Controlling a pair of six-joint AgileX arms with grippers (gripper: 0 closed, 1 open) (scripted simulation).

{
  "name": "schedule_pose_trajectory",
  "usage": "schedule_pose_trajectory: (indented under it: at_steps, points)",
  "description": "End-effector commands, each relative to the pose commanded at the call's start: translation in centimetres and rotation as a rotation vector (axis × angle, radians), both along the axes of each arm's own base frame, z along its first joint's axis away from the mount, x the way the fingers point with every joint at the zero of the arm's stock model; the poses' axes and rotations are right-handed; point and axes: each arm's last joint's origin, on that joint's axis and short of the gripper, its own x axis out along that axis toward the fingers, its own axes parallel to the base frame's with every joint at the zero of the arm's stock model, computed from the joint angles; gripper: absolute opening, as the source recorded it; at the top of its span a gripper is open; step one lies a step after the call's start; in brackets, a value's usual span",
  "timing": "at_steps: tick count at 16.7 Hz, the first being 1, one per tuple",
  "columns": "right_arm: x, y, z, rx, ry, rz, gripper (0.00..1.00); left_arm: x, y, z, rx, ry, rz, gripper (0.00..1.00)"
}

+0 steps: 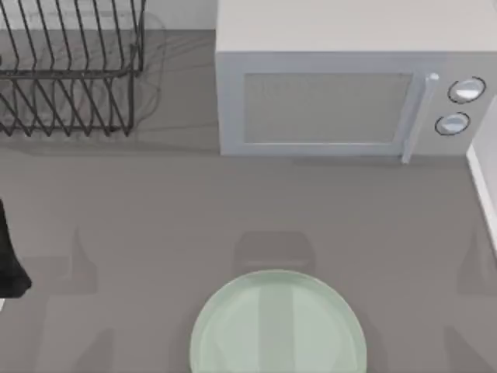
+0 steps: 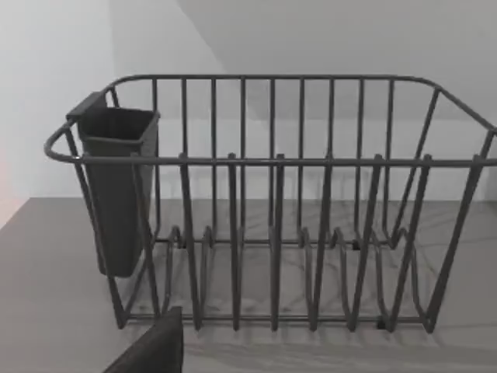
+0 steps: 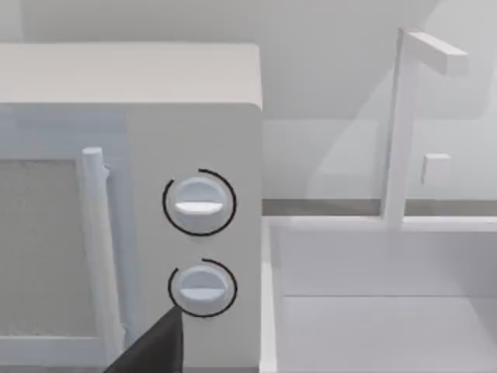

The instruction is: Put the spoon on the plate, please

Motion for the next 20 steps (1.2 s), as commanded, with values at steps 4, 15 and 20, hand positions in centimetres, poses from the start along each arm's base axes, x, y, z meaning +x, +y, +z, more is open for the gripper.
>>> schedule_pose_trajectory:
  at_steps: [4, 15, 20]
  points:
    - [0.0, 0.0, 0.0, 0.0, 0.0, 0.0, 1.0, 0.0, 0.0, 0.4, 0.004, 0.039, 0.004, 1.0]
    - [0.0, 0.0, 0.0, 0.0, 0.0, 0.0, 1.0, 5.3, 1.1, 3.2, 0.031, 0.993, 0.016, 1.0]
    - [0.0, 0.0, 0.0, 0.0, 0.0, 0.0, 1.0, 9.1, 2.0, 3.3, 0.014, 1.388, 0.009, 1.0]
